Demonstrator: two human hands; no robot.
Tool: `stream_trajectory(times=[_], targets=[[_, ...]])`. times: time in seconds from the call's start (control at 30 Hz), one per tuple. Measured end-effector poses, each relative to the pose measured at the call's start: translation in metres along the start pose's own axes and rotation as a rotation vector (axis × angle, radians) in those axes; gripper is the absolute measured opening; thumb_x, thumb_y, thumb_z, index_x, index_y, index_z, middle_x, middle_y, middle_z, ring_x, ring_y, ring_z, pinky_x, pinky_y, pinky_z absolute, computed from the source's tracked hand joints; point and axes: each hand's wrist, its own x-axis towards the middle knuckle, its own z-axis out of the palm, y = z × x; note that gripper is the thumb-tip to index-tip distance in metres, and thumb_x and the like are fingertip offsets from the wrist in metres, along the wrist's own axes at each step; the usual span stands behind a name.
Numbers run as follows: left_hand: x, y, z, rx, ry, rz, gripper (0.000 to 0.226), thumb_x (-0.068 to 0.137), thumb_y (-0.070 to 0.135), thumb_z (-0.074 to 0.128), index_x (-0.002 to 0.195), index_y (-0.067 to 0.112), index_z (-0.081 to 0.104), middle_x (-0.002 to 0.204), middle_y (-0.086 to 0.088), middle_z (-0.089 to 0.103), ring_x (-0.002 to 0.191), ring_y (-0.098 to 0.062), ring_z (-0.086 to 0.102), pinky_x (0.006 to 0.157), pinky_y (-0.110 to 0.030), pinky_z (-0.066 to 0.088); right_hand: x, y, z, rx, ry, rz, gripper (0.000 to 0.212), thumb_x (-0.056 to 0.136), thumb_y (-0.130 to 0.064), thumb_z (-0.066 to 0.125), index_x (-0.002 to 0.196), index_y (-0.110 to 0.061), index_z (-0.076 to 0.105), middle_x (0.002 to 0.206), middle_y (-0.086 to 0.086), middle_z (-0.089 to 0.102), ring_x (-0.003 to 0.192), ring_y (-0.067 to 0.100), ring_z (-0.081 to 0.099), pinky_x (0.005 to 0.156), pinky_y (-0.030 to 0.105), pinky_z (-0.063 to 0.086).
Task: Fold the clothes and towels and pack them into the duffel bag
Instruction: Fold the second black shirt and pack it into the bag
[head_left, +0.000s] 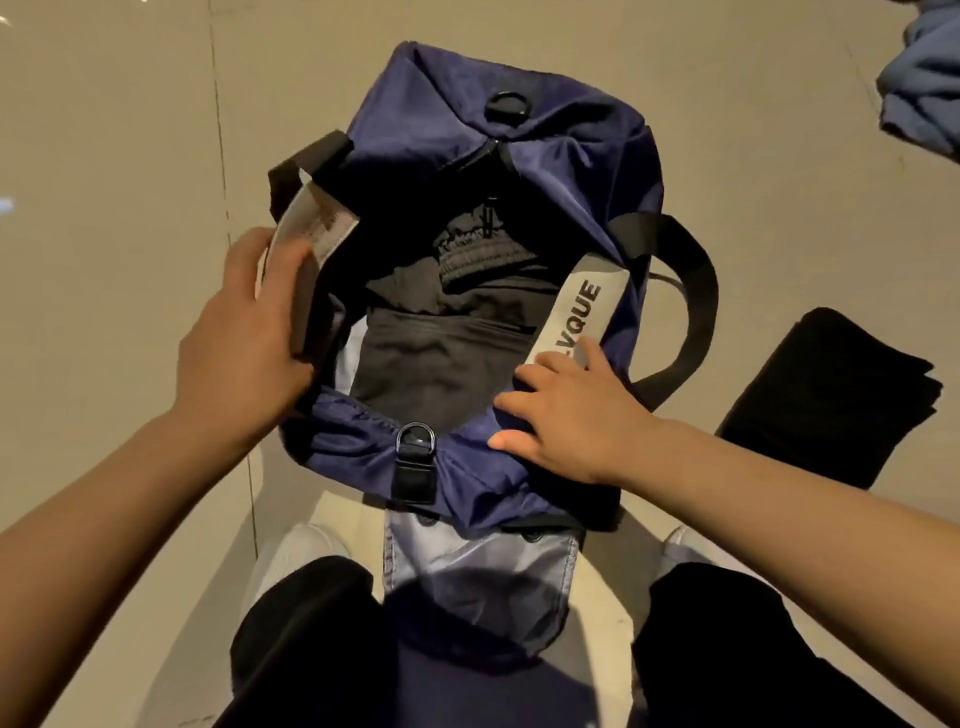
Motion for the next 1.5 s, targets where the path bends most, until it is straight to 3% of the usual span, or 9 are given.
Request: stream_trajectory(times=[0.33, 0.47, 0.57, 0.67, 0.87, 0.97, 1.07, 1.23, 1.5], targets=[[-0.014, -0.003, 0.004, 0.027, -0.087, 0.126, 0.115, 0.055, 0.01, 0.089, 0.15, 0.015, 0.025, 0.154, -0.019, 0.015, 0.118, -0.05, 0.038, 0.086, -0.06, 0.046, -0.024, 0.003, 0.0, -0.099, -0.125, -0.025, 0.1, 0.07, -0.068, -0.02, 0.132, -0.033, 0.05, 0.129, 0.001, 0.053, 0.123, 0.033, 0.042, 0.108, 0.069, 0.002], [-0.011, 0.04, 0.011, 0.104, 0.058, 0.469, 0.078, 0.071, 0.024, 0.079, 0.139, 0.007, 0.045, 0.149, -0.022, 0.033, 0.131, -0.044, 0.034, 0.095, -0.062, 0.038, -0.044, 0.025, 0.011, 0.24, 0.148, -0.03, 0.065, 0.093, -0.062, 0.011, 0.14, -0.03, 0.043, 0.134, 0.0, 0.049, 0.128, 0.023, 0.04, 0.112, 0.055, 0.018], [-0.006, 0.088, 0.02, 0.118, 0.125, 0.689, 0.051, 0.079, 0.032, 0.059, 0.127, 0.013, 0.058, 0.142, -0.015, 0.047, 0.132, -0.035, 0.038, 0.103, -0.059, 0.031, -0.071, 0.063, 0.028, 0.384, 0.467, 0.191, 0.047, 0.098, -0.046, 0.036, 0.136, -0.023, 0.048, 0.131, 0.005, 0.051, 0.122, 0.025, 0.046, 0.103, 0.045, 0.036], [-0.003, 0.139, 0.029, -0.078, -0.088, 0.871, 0.041, 0.084, 0.033, 0.053, 0.12, 0.014, 0.062, 0.126, -0.009, 0.059, 0.113, -0.031, 0.057, 0.091, -0.05, 0.047, -0.103, 0.109, 0.05, 0.619, 0.632, 0.588, 0.044, 0.097, -0.034, 0.052, 0.138, -0.02, 0.046, 0.133, 0.007, 0.047, 0.124, 0.024, 0.042, 0.103, 0.038, 0.035], [-0.002, 0.214, 0.062, -0.067, -0.31, 1.116, 0.043, 0.085, 0.033, 0.064, 0.125, 0.018, 0.06, 0.118, -0.004, 0.063, 0.098, -0.025, 0.063, 0.076, -0.045, 0.055, -0.177, 0.158, 0.099, 0.96, 0.554, 1.081, 0.063, 0.091, -0.035, 0.063, 0.145, -0.03, 0.032, 0.144, 0.009, 0.031, 0.128, 0.029, 0.044, 0.101, 0.035, 0.04], [-0.013, 0.252, 0.088, 0.016, -0.312, 1.222, 0.072, 0.088, 0.042, 0.06, 0.15, 0.027, 0.027, 0.139, -0.014, 0.049, 0.121, -0.032, 0.052, 0.096, -0.049, 0.048, -0.19, 0.153, 0.126, 1.137, 0.412, 1.068, 0.09, 0.079, -0.046, 0.073, 0.148, -0.041, 0.017, 0.149, 0.008, 0.029, 0.132, 0.029, 0.041, 0.104, 0.045, 0.043], [-0.02, 0.286, 0.114, 0.281, -0.465, 1.275, 0.074, 0.099, 0.051, 0.036, 0.148, 0.037, -0.018, 0.162, -0.01, -0.003, 0.148, -0.031, 0.004, 0.118, -0.049, 0.015, -0.189, 0.148, 0.137, 1.289, 0.413, 1.033, 0.11, 0.056, -0.065, 0.075, 0.142, -0.056, 0.008, 0.149, 0.004, 0.035, 0.133, 0.028, 0.043, 0.103, 0.052, 0.044], [-0.022, 0.311, 0.152, 0.425, -0.676, 1.177, 0.069, 0.101, 0.053, 0.027, 0.152, 0.031, -0.012, 0.161, -0.004, -0.017, 0.146, -0.029, -0.018, 0.119, -0.048, 0.003, -0.179, 0.164, 0.136, 1.395, 0.444, 0.854, 0.093, 0.079, -0.016, 0.076, 0.149, -0.039, 0.02, 0.146, 0.003, 0.034, 0.13, 0.02, 0.04, 0.104, 0.038, 0.043], [-0.021, 0.297, 0.149, 0.412, -0.701, 1.201, 0.066, 0.101, 0.047, 0.028, 0.152, 0.034, -0.013, 0.161, 0.0, -0.017, 0.146, -0.026, -0.02, 0.12, -0.048, -0.001, -0.186, 0.178, 0.126, 1.904, 0.446, 0.847, 0.073, 0.077, 0.004, 0.072, 0.132, -0.034, 0.043, 0.133, 0.004, 0.047, 0.114, 0.029, 0.055, 0.081, 0.038, 0.057]])
